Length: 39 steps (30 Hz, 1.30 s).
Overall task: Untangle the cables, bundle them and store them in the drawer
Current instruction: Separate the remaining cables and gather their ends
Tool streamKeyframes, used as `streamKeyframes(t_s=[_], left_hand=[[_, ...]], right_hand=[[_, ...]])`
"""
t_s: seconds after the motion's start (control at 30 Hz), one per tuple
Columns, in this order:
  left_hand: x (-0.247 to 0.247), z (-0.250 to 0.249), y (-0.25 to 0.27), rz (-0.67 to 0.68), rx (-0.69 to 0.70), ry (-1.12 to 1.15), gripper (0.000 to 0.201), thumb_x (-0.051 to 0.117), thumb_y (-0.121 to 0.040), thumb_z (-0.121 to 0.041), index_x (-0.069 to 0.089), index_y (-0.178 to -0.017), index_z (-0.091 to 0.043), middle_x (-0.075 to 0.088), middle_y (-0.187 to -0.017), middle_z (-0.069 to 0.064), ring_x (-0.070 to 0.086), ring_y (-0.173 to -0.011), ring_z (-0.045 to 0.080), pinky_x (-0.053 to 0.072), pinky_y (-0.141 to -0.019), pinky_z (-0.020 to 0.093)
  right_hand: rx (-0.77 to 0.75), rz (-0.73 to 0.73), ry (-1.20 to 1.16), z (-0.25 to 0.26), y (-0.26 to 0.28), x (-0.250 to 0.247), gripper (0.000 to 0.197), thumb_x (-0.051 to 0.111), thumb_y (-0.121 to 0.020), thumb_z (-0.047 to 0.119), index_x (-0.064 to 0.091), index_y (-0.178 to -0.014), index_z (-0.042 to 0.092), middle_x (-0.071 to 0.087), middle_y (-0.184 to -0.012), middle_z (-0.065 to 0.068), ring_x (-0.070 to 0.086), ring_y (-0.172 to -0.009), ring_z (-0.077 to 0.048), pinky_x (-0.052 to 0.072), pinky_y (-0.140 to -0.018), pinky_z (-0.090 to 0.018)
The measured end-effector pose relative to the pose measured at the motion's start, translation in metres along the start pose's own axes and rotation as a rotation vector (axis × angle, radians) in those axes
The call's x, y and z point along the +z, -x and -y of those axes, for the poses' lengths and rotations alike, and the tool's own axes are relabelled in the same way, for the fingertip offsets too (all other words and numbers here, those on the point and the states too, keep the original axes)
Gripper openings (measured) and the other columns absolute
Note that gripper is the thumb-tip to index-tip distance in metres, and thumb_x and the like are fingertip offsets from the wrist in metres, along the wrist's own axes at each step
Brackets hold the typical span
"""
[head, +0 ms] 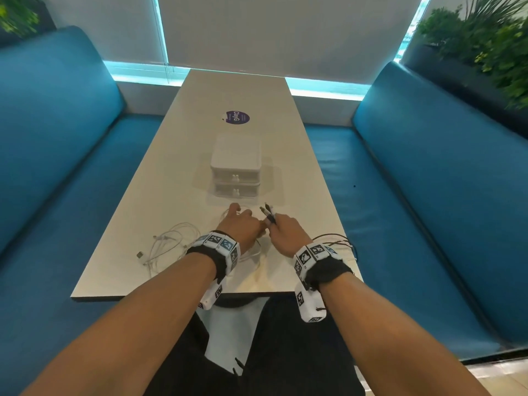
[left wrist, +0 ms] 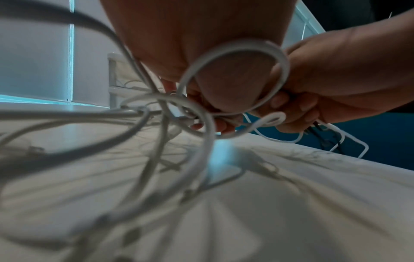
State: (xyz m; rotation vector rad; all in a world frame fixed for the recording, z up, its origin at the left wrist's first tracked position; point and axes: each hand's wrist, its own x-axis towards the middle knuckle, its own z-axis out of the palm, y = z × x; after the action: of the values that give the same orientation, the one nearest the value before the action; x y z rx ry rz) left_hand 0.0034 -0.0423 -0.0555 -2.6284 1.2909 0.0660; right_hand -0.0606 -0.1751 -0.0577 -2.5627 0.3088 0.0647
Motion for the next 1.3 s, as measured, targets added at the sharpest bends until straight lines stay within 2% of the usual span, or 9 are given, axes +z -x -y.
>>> streamKeyframes(t_s=[0.2, 0.33, 0.5, 0.6, 0.73, 0.93, 1.07, 1.13, 1.3], left_hand=[[0.004, 0.016, 0.005, -0.044, -0.031, 0.04, 0.021, 0.042, -0.103, -0.023, 0.062, -0.107, -0.03, 0.067, -0.107, -0.007, 0.049, -0.115, 0.021, 0.022, -0.106, 0.049], [0.006, 0.037, 0.013, 0.038, -0.058, -0.002, 0.032, 0.041, -0.097, -0.008, 0.059, -0.11, -0.03, 0.066, -0.108, -0.006, 0.047, -0.116, 0.021, 0.021, -0.109, 0.05], [0.003, 0.028, 0.008, 0.049, -0.066, 0.02, 0.031, 0.042, -0.089, -0.005, 0.054, -0.099, -0.032, 0.065, -0.1, -0.006, 0.048, -0.11, 0.02, 0.022, -0.105, 0.049], [0.004, 0.016, 0.001, 0.039, -0.05, 0.006, 0.028, 0.045, -0.088, -0.008, 0.057, -0.099, -0.031, 0.066, -0.098, -0.004, 0.052, -0.108, 0.022, 0.024, -0.1, 0.048], [-0.005, 0.002, -0.003, -0.031, -0.036, 0.023, 0.032, 0.044, -0.09, -0.005, 0.06, -0.103, -0.029, 0.067, -0.097, -0.006, 0.051, -0.109, 0.022, 0.026, -0.103, 0.048], [-0.003, 0.008, 0.0, -0.074, -0.03, 0.074, 0.027, 0.042, -0.097, -0.008, 0.057, -0.103, -0.03, 0.065, -0.095, -0.009, 0.051, -0.109, 0.019, 0.025, -0.104, 0.048], [0.005, 0.02, 0.003, 0.019, -0.033, 0.063, 0.025, 0.041, -0.097, -0.012, 0.053, -0.092, -0.034, 0.054, -0.086, -0.007, 0.048, -0.106, 0.023, 0.027, -0.1, 0.049], [0.007, 0.029, 0.005, 0.077, -0.053, 0.061, 0.024, 0.039, -0.093, -0.014, 0.046, -0.086, -0.036, 0.058, -0.096, -0.003, 0.047, -0.107, 0.03, 0.029, -0.1, 0.049], [-0.002, 0.029, 0.005, 0.076, -0.014, -0.009, 0.029, 0.041, -0.094, -0.008, 0.054, -0.098, -0.033, 0.066, -0.108, -0.007, 0.045, -0.113, 0.022, 0.025, -0.104, 0.048]], right_hand=[[-0.021, 0.052, 0.19, -0.01, 0.006, 0.0, 0.023, 0.04, -0.1, 0.029, 0.059, -0.105, 0.017, 0.068, -0.097, -0.011, 0.063, -0.087, -0.032, 0.053, -0.08, -0.044], [0.139, -0.069, 0.328, -0.035, 0.008, -0.016, 0.023, 0.039, -0.102, 0.03, 0.055, -0.112, 0.017, 0.064, -0.096, -0.011, 0.064, -0.083, -0.032, 0.054, -0.074, -0.04], [0.223, -0.166, 0.19, -0.029, 0.005, -0.019, 0.024, 0.036, -0.102, 0.026, 0.053, -0.114, 0.013, 0.062, -0.101, -0.015, 0.063, -0.089, -0.036, 0.05, -0.073, -0.039], [0.114, -0.236, 0.108, -0.012, 0.003, -0.015, 0.029, 0.037, -0.103, 0.028, 0.053, -0.12, 0.011, 0.065, -0.101, -0.02, 0.063, -0.09, -0.04, 0.05, -0.075, -0.042], [-0.007, -0.05, 0.134, -0.003, 0.003, -0.001, 0.026, 0.04, -0.102, 0.022, 0.058, -0.112, 0.006, 0.067, -0.108, -0.019, 0.061, -0.1, -0.038, 0.043, -0.079, -0.037], [0.008, -0.003, 0.12, -0.011, 0.002, -0.001, 0.021, 0.042, -0.098, 0.019, 0.061, -0.106, 0.016, 0.07, -0.103, -0.01, 0.063, -0.097, -0.031, 0.047, -0.084, -0.038], [0.133, -0.054, 0.14, -0.026, 0.003, -0.01, 0.024, 0.041, -0.1, 0.023, 0.061, -0.11, 0.015, 0.067, -0.103, -0.013, 0.062, -0.097, -0.031, 0.05, -0.084, -0.039], [0.232, -0.089, 0.144, -0.036, 0.003, -0.015, 0.026, 0.041, -0.101, 0.026, 0.06, -0.114, 0.014, 0.065, -0.104, -0.013, 0.061, -0.095, -0.031, 0.05, -0.081, -0.037], [0.323, -0.161, 0.133, -0.039, -0.001, -0.021, 0.028, 0.043, -0.101, 0.028, 0.059, -0.117, 0.012, 0.065, -0.111, -0.014, 0.062, -0.1, -0.033, 0.047, -0.077, -0.035]])
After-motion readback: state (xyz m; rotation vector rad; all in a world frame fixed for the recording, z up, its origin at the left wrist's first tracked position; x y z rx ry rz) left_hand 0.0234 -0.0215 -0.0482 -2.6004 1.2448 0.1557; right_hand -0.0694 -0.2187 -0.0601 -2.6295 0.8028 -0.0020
